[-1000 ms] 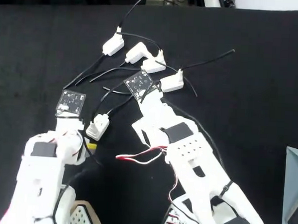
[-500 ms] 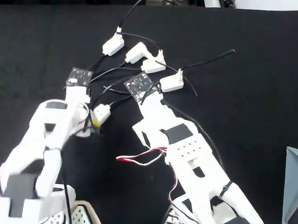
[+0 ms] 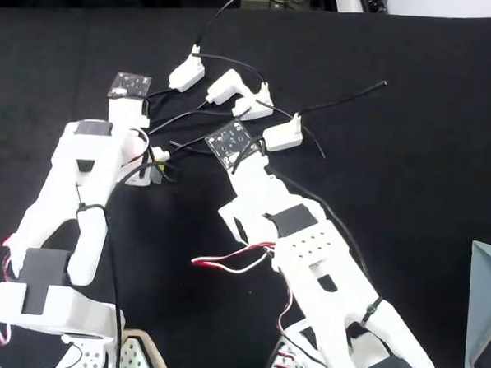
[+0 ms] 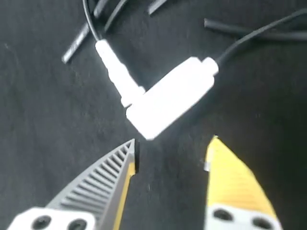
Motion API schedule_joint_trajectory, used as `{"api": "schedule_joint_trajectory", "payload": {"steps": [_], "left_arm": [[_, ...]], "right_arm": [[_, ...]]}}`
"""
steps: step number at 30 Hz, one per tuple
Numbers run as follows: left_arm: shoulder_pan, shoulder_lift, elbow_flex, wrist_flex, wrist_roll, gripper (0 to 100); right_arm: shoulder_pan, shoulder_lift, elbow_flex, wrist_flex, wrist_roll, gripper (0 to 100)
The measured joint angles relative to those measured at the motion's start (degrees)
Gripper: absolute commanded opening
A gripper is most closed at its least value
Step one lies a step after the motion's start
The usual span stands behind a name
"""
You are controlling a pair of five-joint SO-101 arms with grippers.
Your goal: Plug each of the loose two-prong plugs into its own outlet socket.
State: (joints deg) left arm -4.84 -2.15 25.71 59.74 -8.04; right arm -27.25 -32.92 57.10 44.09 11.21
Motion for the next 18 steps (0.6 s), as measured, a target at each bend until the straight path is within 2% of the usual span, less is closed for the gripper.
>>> {"api": "schedule_joint_trajectory", "payload": {"steps": [10, 14, 16, 18], "left_arm": [[0.0, -20.0, -0.3, 13.2, 0.4, 21], [0.0, -30.5, 5.5, 13.4, 0.4, 21], [0.0, -35.6, 10.3, 11.3, 0.4, 20], [0.0, -40.7, 15.6, 8.2, 0.3, 16]], "right_arm": [[0.0, 0.0, 0.0, 0.0, 0.0, 1.3], [0.0, 0.0, 0.0, 0.0, -0.9, 1.2], [0.0, 0.0, 0.0, 0.0, -3.9, 1.2], [0.0, 0.0, 0.0, 0.0, -7.0, 1.2]]}}
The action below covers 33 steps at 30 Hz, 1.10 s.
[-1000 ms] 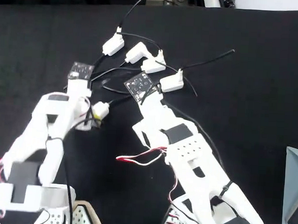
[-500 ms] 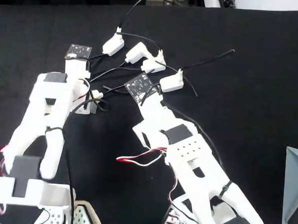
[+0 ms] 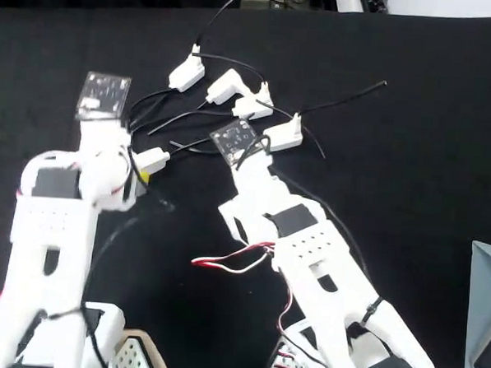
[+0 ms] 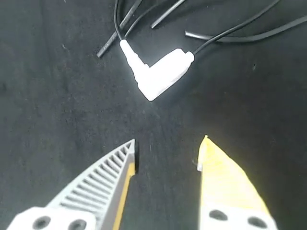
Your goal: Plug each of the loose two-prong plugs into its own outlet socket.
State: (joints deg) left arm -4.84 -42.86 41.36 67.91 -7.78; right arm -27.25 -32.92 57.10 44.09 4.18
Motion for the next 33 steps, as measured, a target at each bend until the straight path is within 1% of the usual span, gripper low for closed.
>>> {"api": "schedule_joint_trajectory", "payload": {"steps": [3, 5, 7, 10, 14, 17, 27, 33], "left_arm": [[0.0, -7.4, 7.6, -4.7, 0.0, 7], [0.0, -11.5, 10.9, -6.4, 0.0, 3], [0.0, -14.6, 13.1, -7.2, 0.0, 3], [0.0, -17.1, 15.2, -7.5, 0.0, 3], [0.2, -18.0, 18.7, -7.5, 0.0, 3], [0.3, -18.1, 21.9, -9.6, 0.0, 3], [0.3, -18.1, 35.1, -20.7, 0.0, 3], [0.3, -18.1, 38.9, -23.8, -0.1, 3]], "right_arm": [[0.0, 0.0, 0.0, 1.1, -2.6, 1.2], [0.0, -0.1, 0.0, 1.6, -4.1, 1.2], [0.5, -1.8, 0.2, 1.8, -5.9, 1.2], [3.3, -6.2, 0.2, 3.3, -8.4, 1.2], [7.7, -15.8, 2.5, 6.7, -9.1, 1.2], [9.1, -24.3, 7.3, 7.2, -9.1, 1.3], [9.4, -50.2, 24.3, 7.7, -9.4, 1.4], [9.4, -61.5, 31.8, 7.7, -9.4, 1.5]]}}
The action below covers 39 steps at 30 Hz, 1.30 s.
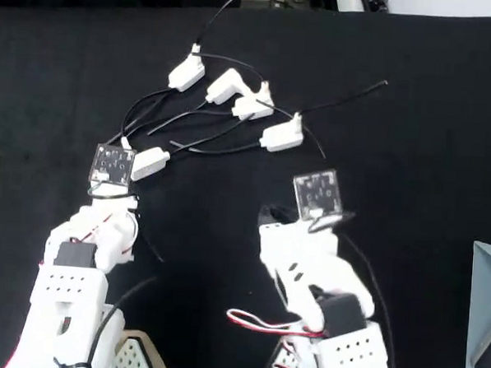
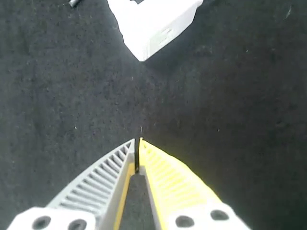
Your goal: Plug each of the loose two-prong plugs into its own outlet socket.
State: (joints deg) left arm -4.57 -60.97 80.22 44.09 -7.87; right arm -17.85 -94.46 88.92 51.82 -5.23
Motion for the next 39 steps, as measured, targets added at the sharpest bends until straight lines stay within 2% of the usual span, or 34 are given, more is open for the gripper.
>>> {"api": "schedule_joint_trajectory", "payload": {"steps": [5, 10, 19, 23, 29, 35, 39], "left_arm": [[0.0, -0.2, 0.0, -0.2, 0.0, 3], [0.0, -5.5, 0.7, -0.4, 0.3, 3], [0.0, -30.9, 12.5, 0.0, 3.2, 3], [0.0, -41.8, 15.5, 5.0, 3.2, 3], [0.0, -42.3, 16.0, 6.0, 3.2, 3], [0.0, -42.8, 16.1, 6.6, 3.2, 3], [0.0, -42.8, 16.1, 9.6, 3.2, 3]], "right_arm": [[0.0, -8.4, 5.8, 0.0, 0.0, 1.5], [0.0, -8.8, 7.6, 2.6, 0.0, 1.5], [0.3, -8.8, 7.6, 4.0, 0.0, 1.5], [3.4, -8.8, 7.6, 7.6, 0.0, 1.5], [7.6, -8.8, 7.6, 12.4, 0.0, 1.5], [8.4, -8.8, 7.6, 19.0, 0.0, 1.5], [10.2, -8.8, 7.6, 22.0, 0.0, 1.5]]}}
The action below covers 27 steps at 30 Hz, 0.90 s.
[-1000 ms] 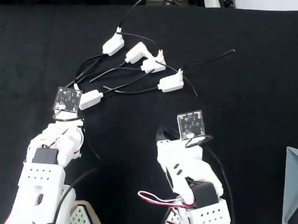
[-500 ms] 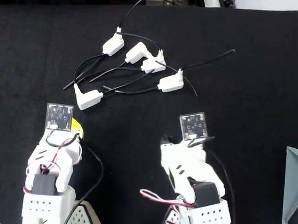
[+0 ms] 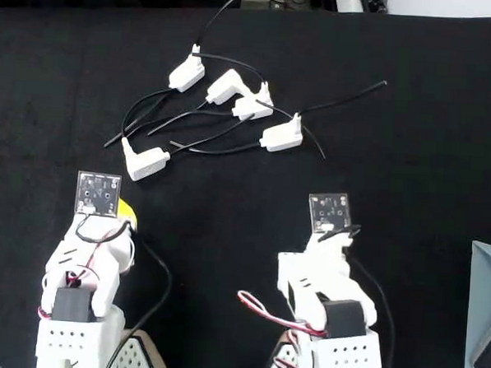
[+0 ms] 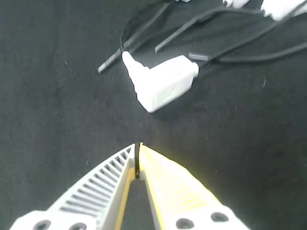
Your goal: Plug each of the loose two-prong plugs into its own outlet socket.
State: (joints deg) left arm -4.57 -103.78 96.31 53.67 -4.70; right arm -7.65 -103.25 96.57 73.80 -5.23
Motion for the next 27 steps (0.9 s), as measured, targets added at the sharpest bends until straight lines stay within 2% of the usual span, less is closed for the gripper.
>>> {"api": "schedule_joint_trajectory", "payload": {"steps": [7, 27], "left_arm": [[0.0, 0.0, 0.0, 8.4, 0.0, 3], [0.0, 0.0, 0.0, 9.2, 0.0, 3]], "right_arm": [[2.3, 0.0, 0.0, 0.2, 0.0, 1.5], [2.4, 0.0, 0.0, 0.2, 0.0, 1.5]]}}
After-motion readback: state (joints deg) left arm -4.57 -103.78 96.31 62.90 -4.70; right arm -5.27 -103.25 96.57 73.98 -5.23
